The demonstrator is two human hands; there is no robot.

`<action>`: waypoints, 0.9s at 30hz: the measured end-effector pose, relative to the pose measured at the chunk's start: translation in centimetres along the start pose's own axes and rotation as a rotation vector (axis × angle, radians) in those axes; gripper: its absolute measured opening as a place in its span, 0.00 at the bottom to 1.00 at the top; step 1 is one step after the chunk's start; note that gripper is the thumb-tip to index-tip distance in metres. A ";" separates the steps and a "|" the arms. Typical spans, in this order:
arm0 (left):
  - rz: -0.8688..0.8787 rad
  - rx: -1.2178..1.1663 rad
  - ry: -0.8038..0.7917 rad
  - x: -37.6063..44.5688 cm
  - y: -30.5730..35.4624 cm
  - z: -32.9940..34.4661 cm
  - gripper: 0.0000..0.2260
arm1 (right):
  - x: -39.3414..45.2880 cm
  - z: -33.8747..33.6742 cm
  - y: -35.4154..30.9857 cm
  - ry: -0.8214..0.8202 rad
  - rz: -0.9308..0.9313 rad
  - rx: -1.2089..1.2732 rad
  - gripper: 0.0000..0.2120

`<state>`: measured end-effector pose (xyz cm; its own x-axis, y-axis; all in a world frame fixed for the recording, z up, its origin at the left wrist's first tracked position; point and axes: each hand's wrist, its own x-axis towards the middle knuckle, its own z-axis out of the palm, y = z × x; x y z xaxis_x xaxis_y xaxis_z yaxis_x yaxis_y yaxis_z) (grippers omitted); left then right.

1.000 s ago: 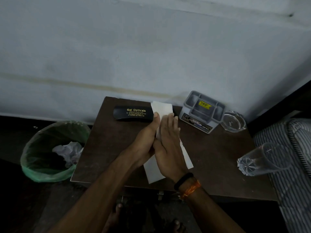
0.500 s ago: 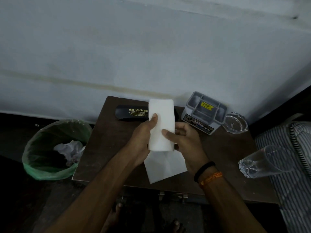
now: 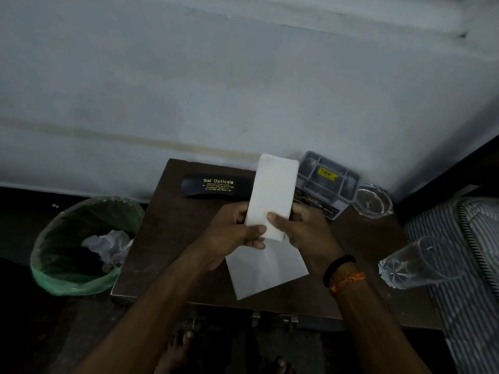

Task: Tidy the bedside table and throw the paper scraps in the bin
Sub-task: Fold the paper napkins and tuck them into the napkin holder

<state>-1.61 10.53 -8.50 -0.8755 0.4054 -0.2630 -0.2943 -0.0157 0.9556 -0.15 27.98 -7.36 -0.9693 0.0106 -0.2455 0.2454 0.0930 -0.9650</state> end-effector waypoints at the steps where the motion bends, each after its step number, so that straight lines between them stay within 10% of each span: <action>1: 0.002 0.001 0.008 0.0 0.0 -0.1 0.21 | 0.0 -0.4 -0.1 -0.020 0.011 -0.053 0.13; 21: -0.018 0.106 -0.021 0.5 0.6 1.0 0.14 | -0.7 -2.4 -1.4 0.051 -0.003 -0.005 0.07; 27: 0.035 0.241 0.123 0.8 1.4 1.9 0.04 | -0.2 -4.5 -1.7 0.435 -0.024 0.154 0.03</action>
<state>-2.02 12.59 -7.11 -0.9278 0.2941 -0.2296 -0.1764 0.1967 0.9645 -0.41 32.28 -5.29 -0.8817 0.4303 -0.1934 0.1903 -0.0507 -0.9804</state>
